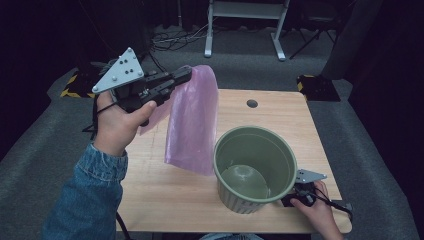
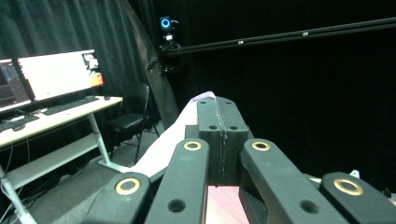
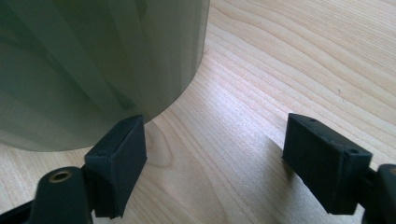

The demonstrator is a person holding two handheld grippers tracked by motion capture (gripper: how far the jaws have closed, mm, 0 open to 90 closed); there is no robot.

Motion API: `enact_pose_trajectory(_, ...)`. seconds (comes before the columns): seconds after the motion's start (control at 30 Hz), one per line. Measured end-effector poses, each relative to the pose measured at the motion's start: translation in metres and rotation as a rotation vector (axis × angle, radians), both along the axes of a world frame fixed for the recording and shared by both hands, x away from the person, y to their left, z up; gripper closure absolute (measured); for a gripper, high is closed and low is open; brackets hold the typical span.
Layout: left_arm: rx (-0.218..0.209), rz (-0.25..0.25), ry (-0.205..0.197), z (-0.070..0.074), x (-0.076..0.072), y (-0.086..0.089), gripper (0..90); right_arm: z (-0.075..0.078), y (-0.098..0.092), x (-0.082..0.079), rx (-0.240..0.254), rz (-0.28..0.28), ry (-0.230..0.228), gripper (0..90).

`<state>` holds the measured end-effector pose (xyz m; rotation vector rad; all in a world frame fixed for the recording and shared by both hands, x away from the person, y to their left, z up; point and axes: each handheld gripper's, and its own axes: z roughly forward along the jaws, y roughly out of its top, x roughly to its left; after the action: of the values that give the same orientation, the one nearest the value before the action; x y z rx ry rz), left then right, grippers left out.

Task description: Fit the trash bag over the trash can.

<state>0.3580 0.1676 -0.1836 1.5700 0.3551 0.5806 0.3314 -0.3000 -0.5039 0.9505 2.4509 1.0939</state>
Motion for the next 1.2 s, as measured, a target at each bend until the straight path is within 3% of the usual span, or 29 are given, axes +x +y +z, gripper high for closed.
enact_pose_trajectory(0.33,-0.036,-0.047,-0.031,0.009,0.013,-0.024,90.0,0.0,0.0,0.0,-0.002,0.002,-0.004,21.5)
enact_pose_trajectory(0.6,-0.043,-0.143,-0.003,0.014,0.021,-0.04,90.0,0.0,0.0,0.0,-0.001,0.001,-0.004,21.5)
enact_pose_trajectory(0.9,-0.044,-0.211,0.016,0.004,0.03,-0.068,90.0,0.0,-0.001,0.001,-0.001,0.004,-0.004,21.5)
enact_pose_trajectory(1.2,-0.037,-0.234,0.038,-0.011,0.037,-0.091,89.9,0.0,-0.003,0.001,-0.003,-0.002,-0.006,21.6)
